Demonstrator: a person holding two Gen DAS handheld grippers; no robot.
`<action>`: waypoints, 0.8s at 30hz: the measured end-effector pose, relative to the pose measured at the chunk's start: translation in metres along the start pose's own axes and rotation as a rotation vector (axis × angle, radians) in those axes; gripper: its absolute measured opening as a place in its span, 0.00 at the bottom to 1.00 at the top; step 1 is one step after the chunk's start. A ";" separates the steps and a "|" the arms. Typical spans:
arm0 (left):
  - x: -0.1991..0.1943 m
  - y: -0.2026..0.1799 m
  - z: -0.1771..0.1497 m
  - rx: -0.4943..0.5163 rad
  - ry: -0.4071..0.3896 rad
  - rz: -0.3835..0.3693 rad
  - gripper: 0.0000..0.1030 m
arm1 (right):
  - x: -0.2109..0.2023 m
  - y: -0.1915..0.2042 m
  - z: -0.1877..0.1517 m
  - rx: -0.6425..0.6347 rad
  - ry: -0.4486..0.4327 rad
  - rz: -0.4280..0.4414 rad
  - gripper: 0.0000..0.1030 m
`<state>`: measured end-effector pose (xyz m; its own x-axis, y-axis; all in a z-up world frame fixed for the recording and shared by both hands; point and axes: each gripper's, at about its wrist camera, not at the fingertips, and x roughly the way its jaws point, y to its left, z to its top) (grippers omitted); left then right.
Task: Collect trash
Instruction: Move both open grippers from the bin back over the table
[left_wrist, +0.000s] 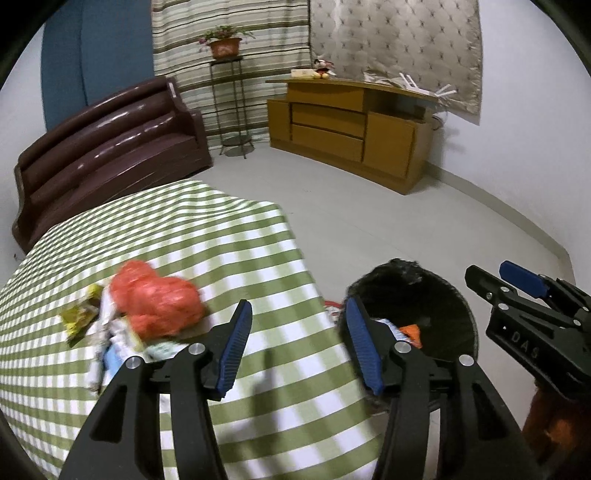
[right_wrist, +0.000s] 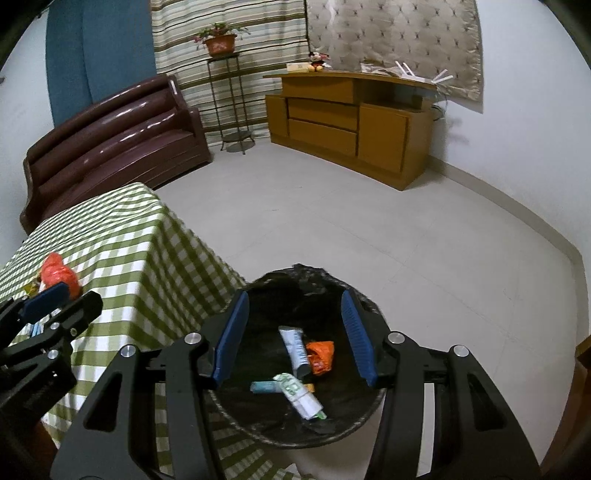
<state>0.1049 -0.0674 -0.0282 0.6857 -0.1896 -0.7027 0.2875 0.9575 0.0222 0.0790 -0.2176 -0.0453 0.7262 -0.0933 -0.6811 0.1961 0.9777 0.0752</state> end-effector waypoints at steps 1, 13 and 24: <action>-0.002 0.005 -0.001 -0.006 0.000 0.005 0.51 | -0.001 0.005 0.000 -0.007 0.001 0.007 0.50; -0.031 0.092 -0.030 -0.116 0.006 0.129 0.52 | -0.013 0.079 -0.007 -0.118 0.009 0.109 0.50; -0.047 0.160 -0.057 -0.222 0.028 0.212 0.52 | -0.022 0.155 -0.013 -0.237 0.030 0.209 0.50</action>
<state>0.0809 0.1073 -0.0318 0.6955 0.0229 -0.7181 -0.0151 0.9997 0.0172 0.0850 -0.0620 -0.0279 0.7139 0.1165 -0.6905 -0.1172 0.9920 0.0461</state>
